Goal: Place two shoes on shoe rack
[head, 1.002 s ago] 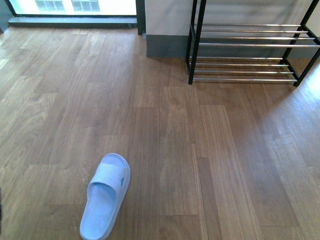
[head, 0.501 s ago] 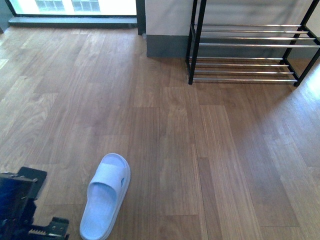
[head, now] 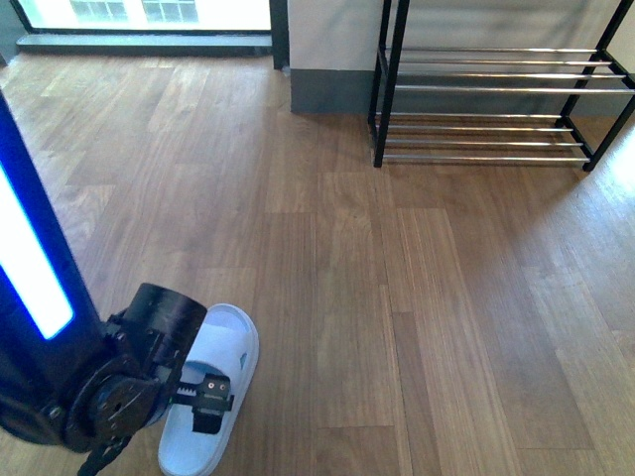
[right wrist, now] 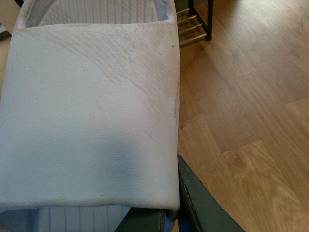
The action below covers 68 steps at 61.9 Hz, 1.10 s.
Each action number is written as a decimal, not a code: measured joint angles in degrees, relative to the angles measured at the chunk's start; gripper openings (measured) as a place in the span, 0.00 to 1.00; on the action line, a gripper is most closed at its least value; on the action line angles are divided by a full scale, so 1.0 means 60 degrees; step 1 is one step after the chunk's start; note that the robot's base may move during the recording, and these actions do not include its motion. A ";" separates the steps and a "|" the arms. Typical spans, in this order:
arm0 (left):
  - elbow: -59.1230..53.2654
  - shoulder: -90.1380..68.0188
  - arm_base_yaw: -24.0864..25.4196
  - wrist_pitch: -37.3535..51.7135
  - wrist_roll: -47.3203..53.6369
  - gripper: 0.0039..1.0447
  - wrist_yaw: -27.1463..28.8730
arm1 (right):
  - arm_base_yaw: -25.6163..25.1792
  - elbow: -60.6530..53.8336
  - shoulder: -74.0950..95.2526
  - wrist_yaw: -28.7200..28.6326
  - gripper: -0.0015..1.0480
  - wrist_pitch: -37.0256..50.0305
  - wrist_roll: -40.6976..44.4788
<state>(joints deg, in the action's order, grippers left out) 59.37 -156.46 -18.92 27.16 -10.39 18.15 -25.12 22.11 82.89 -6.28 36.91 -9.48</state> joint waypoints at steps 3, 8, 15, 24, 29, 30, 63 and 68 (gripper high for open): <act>0.0681 -0.0251 0.0069 -0.0481 0.0007 0.91 0.0386 | 0.0000 0.0000 0.0000 0.0000 0.02 -0.0004 0.0000; 0.1734 -0.0667 0.0226 -0.1198 0.0022 0.91 0.0612 | 0.0000 0.0000 0.0000 0.0000 0.02 -0.0004 0.0000; 0.2707 -0.1027 0.0295 -0.1818 0.0186 0.91 0.0670 | 0.0000 0.0000 0.0000 0.0000 0.02 -0.0004 0.0000; 0.3483 -0.1402 0.0284 -0.2051 0.0448 0.91 0.0550 | 0.0000 0.0000 0.0000 0.0000 0.02 0.0000 0.0004; 0.3963 -0.1661 0.0259 -0.2244 0.0616 0.91 0.0503 | 0.0000 0.0000 0.0000 0.0000 0.02 -0.0004 0.0000; 0.4033 -0.1708 0.0255 -0.2280 0.0634 0.91 0.0506 | 0.0000 0.0000 0.0000 0.0000 0.02 -0.0004 0.0000; 0.5439 -0.2608 0.0033 -0.2779 0.0896 0.20 0.0149 | 0.0000 0.0000 0.0000 0.0000 0.02 0.0000 0.0000; 0.5501 -0.2637 0.0080 -0.2772 0.0892 0.11 0.0098 | 0.0000 0.0000 0.0000 0.0000 0.02 0.0000 0.0000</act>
<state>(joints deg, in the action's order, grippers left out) 92.38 -172.29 -18.44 10.52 -5.04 18.74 -25.12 22.11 82.89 -6.28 36.91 -9.48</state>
